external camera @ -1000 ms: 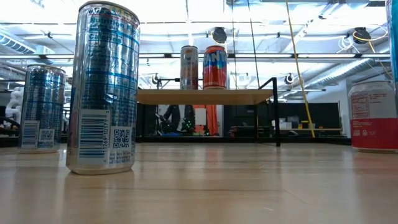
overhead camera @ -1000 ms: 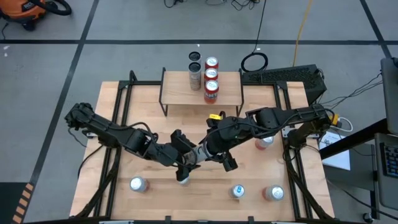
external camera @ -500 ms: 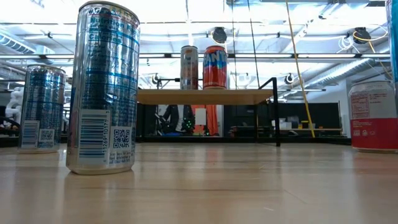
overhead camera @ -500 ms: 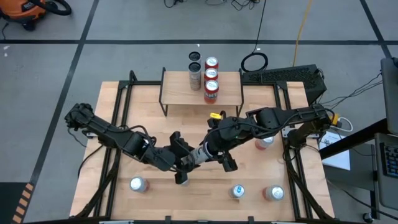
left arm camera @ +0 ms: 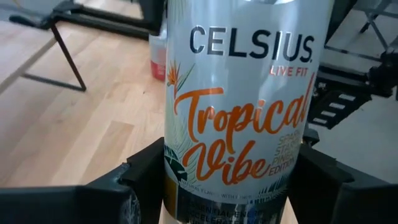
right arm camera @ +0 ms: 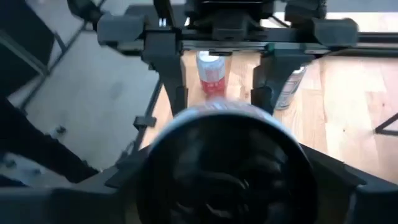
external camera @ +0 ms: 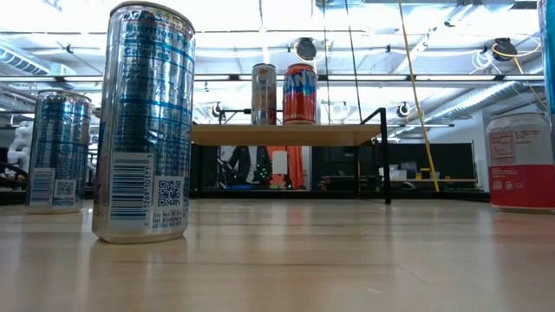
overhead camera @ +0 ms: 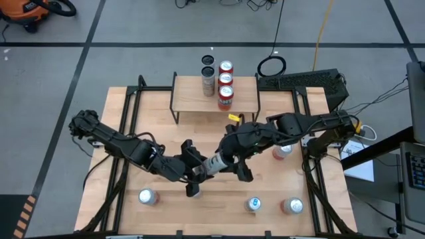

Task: Place canned beverage on shelf
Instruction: Put the white and yellow soda can aligned with the other white and yellow soda cans on the shelf

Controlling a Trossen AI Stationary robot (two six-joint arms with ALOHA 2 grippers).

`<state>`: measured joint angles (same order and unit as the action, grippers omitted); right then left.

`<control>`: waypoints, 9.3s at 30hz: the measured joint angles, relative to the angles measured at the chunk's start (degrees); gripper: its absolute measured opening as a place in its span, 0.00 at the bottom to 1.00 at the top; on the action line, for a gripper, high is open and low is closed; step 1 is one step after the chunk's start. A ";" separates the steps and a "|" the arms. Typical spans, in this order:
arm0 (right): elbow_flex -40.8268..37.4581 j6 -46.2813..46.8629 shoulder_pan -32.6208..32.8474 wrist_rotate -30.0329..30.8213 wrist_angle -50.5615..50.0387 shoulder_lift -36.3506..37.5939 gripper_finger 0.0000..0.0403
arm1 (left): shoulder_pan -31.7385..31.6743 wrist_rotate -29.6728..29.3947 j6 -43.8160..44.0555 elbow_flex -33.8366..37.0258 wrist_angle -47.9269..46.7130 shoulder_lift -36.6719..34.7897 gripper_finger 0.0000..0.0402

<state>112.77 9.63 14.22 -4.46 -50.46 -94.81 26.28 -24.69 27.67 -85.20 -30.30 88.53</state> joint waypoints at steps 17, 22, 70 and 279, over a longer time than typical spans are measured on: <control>-0.12 19.25 1.47 12.10 -6.02 6.15 0.95 | -0.70 -7.28 -6.15 -8.18 0.24 -0.02 0.63; -2.80 25.05 4.13 19.70 -1.58 6.29 0.95 | -0.72 -13.57 -7.72 -11.38 0.24 -0.11 0.63; -7.19 8.56 -2.17 28.00 36.16 5.38 0.73 | -3.13 -26.40 -9.01 -16.35 2.83 -0.29 0.63; -7.15 23.88 -0.65 19.65 6.30 6.50 0.98 | -20.57 21.36 6.50 -16.29 -4.40 -3.26 0.64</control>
<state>105.62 33.52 13.57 15.19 -44.16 -88.31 5.72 -3.33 34.17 -101.49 -34.69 85.27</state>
